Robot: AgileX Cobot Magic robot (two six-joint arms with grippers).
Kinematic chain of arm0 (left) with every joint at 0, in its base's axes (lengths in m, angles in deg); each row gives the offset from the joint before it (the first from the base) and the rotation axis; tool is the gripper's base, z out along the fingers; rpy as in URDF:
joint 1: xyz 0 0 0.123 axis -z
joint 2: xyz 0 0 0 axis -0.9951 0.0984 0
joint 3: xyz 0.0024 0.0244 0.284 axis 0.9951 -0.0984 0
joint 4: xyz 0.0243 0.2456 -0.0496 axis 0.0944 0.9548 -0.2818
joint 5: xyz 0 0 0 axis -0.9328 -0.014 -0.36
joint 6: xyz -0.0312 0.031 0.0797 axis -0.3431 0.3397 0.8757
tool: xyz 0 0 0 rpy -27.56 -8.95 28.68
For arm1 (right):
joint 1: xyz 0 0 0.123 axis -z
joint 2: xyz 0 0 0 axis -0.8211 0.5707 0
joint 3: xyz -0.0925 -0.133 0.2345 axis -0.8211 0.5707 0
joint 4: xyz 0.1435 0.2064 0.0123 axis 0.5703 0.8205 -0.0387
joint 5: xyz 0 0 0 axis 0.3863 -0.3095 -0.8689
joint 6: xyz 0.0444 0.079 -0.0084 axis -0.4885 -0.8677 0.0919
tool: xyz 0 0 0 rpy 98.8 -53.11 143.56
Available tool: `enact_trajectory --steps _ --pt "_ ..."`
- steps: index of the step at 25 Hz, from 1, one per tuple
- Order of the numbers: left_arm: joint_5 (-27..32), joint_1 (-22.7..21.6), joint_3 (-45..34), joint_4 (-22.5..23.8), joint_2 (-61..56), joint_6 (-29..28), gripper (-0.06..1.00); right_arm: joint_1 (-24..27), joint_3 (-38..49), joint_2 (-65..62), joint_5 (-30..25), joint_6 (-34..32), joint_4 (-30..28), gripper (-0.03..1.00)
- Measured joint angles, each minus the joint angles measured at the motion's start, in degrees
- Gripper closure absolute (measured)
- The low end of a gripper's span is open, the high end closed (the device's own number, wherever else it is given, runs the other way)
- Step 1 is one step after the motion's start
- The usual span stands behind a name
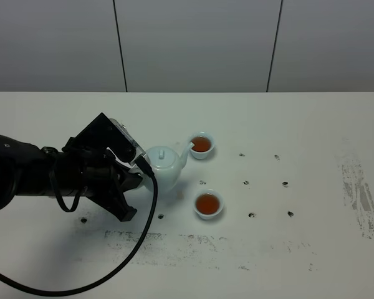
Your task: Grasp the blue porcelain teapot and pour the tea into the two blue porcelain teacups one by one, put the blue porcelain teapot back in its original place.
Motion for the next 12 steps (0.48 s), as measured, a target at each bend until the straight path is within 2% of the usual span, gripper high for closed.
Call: enact_trajectory --steps 12 --pt "-0.2 0.0 -1.2 -0.5 5.1 2.9 0.84 0.0 0.0 0.0 0.0 0.0 0.0 0.62"
